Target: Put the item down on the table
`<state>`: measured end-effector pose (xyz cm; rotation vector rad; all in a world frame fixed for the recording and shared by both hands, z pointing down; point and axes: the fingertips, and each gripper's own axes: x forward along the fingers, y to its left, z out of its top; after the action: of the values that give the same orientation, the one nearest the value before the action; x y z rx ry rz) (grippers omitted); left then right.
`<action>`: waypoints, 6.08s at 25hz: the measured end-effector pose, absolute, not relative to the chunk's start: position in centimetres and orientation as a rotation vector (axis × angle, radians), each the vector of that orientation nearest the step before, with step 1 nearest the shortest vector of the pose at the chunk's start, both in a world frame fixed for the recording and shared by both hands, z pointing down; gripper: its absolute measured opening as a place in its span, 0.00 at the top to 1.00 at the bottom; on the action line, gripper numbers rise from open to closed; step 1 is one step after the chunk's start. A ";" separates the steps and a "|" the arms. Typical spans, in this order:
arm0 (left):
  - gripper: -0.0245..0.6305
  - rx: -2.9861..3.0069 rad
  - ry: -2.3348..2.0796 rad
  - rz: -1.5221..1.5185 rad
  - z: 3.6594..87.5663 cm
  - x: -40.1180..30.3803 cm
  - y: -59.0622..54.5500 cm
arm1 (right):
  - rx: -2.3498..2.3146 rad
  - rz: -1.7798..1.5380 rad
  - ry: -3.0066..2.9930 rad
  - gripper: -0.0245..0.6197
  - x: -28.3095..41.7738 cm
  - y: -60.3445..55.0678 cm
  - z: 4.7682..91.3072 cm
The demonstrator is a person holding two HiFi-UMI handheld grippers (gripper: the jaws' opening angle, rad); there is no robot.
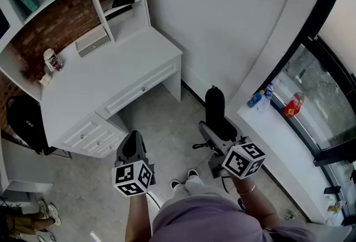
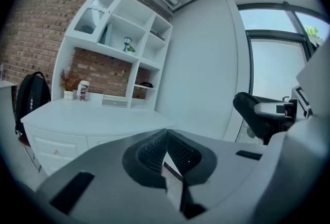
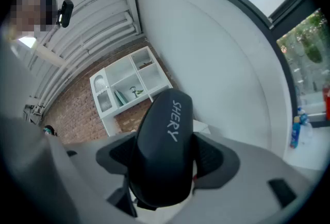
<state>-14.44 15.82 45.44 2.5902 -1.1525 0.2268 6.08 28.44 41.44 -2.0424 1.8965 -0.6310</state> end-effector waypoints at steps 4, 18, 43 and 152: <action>0.96 2.612 -1.125 0.220 45.1 -12.1 15.9 | -2.056 -0.632 1.862 0.44 8.3 28.5 41.3; 0.96 2.635 -1.182 0.222 44.0 -7.6 15.4 | -2.070 -0.563 1.843 0.44 14.1 28.4 40.3; 0.96 2.692 -1.107 0.260 45.7 -1.4 3.5 | -2.197 -0.499 1.789 0.44 19.4 18.3 41.7; 0.96 2.216 -1.655 0.300 50.2 -8.0 -26.0 | -2.244 -0.950 2.928 0.44 16.1 -35.0 64.5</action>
<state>-7.99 -26.00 50.20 2.2162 -1.6553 0.2996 16.14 -35.00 64.50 -2.2442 2.9277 -0.9503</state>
